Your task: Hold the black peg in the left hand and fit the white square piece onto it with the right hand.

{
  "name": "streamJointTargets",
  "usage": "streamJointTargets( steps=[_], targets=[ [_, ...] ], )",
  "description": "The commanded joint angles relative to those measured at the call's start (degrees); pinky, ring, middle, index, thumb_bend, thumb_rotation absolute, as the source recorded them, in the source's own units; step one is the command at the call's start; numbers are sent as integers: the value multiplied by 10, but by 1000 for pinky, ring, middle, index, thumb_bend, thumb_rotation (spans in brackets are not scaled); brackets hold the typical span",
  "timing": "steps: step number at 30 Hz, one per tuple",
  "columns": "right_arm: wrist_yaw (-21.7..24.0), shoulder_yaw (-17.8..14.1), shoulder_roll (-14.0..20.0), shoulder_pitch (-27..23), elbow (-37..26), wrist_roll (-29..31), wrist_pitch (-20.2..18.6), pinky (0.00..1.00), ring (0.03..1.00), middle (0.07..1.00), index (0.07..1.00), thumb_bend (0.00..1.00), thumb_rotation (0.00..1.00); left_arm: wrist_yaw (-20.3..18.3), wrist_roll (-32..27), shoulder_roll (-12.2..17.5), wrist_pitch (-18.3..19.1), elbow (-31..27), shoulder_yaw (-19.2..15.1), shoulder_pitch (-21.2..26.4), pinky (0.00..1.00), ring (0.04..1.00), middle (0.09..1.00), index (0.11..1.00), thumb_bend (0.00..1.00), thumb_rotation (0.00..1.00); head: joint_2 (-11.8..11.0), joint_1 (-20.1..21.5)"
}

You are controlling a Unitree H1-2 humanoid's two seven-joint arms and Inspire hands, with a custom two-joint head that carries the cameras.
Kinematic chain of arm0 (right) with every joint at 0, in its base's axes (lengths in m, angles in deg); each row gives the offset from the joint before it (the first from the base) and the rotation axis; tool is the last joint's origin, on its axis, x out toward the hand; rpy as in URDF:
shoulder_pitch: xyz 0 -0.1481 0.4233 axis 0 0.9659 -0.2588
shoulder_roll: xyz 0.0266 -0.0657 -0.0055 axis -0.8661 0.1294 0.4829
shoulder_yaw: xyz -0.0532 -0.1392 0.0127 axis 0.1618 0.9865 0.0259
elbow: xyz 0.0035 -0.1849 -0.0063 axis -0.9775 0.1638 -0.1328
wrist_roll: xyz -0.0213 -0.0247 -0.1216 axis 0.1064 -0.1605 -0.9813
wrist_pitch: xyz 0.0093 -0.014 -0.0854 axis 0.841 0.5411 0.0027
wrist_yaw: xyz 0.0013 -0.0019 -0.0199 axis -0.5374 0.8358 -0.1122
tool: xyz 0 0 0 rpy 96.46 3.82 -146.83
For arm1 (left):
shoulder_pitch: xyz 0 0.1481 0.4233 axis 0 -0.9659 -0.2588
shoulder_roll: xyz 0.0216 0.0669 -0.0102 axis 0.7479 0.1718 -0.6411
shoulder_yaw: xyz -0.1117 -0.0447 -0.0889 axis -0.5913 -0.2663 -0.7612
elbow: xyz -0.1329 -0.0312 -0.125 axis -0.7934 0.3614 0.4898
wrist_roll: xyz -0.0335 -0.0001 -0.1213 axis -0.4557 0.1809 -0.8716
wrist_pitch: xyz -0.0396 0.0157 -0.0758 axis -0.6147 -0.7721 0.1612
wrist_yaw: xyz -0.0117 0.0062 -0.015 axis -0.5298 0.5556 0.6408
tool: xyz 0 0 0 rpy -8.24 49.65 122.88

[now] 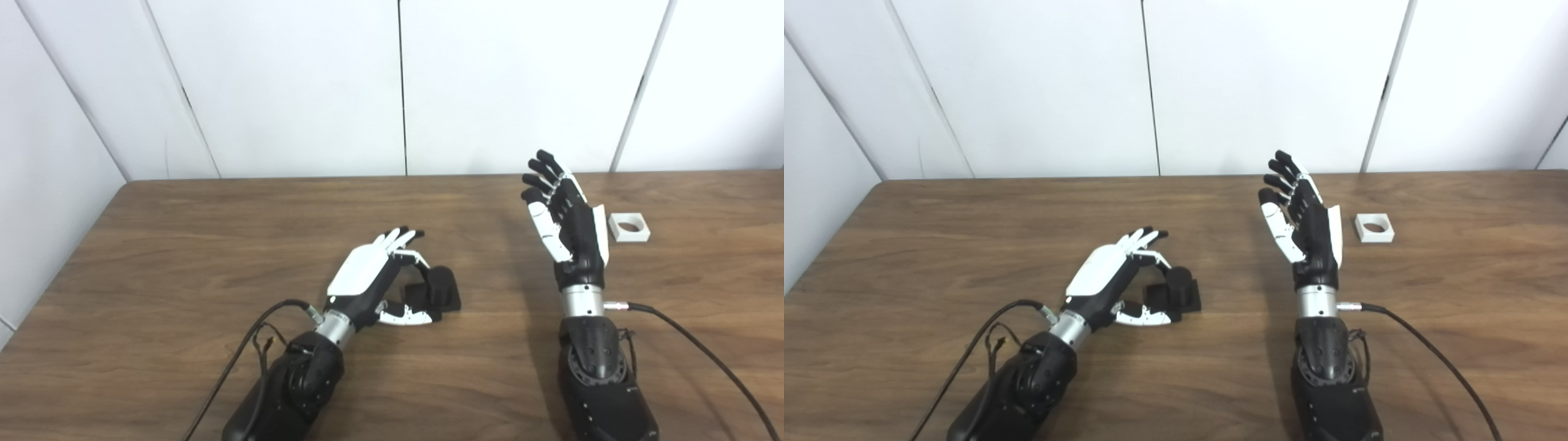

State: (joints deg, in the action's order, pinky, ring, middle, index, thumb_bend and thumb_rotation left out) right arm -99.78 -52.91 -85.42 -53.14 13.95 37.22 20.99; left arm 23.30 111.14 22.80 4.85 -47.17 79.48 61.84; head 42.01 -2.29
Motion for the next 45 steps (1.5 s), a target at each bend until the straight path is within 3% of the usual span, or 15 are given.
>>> streamJointTargets(
  steps=[1, 8, 11, 14, 18, 24, 27, 31, 36, 45],
  targets=[
    [4, -4, 2, 29, 7, 4, 12, 685, 785, 831, 853, 519, 623, -5, 13, 9, 16, 10, -3, 6, 1000, 1000, 949, 490, 519, 81, 0, -1],
    [-16, -20, 18, 32, -22, -23, 11, 670, 763, 812, 827, 509, 591, -5, 14, 7, 18, 5, -4, 2, 1000, 1000, 944, 490, 519, 82, -1, 12],
    [-17, -36, 54, 30, -61, -56, -8, 719, 763, 810, 828, 521, 518, -9, 13, 10, 20, -1, -5, -1, 1000, 1000, 947, 490, 518, 83, -6, 45],
    [13, -43, 112, 28, -112, -80, -38, 714, 756, 791, 824, 544, 413, -10, 10, 14, 16, 1, -7, -5, 1000, 1000, 951, 491, 518, 85, -16, 94],
    [36, -50, 176, 29, -172, -121, -78, 701, 771, 783, 809, 563, 382, 1, 3, 21, -4, 20, -13, -8, 1000, 1000, 946, 492, 519, 83, -35, 155],
    [74, -57, 262, 31, -232, -170, -147, 672, 771, 780, 797, 562, 378, 5, 3, 28, -22, 44, -13, -5, 1000, 1000, 952, 494, 517, 88, -40, 168],
    [93, -60, 301, 29, -241, -201, -164, 638, 757, 788, 790, 567, 311, 4, 3, 26, -20, 43, -11, -4, 1000, 1000, 954, 495, 517, 88, -42, 170],
    [103, -62, 330, 22, -237, -221, -163, 646, 762, 786, 773, 583, 265, 1, 1, 26, -16, 42, -12, -4, 1000, 1000, 956, 496, 517, 88, -43, 170],
    [132, -54, 365, 8, -240, -251, -194, 634, 748, 792, 778, 574, 249, 1, 0, 26, -16, 41, -13, -4, 1000, 1000, 952, 495, 518, 87, -44, 170],
    [210, -7, 413, -52, -181, -280, -211, 670, 798, 809, 792, 593, 257, 2, -1, 32, -17, 43, -15, -5, 1000, 1000, 950, 495, 518, 88, -46, 170]
  ],
)
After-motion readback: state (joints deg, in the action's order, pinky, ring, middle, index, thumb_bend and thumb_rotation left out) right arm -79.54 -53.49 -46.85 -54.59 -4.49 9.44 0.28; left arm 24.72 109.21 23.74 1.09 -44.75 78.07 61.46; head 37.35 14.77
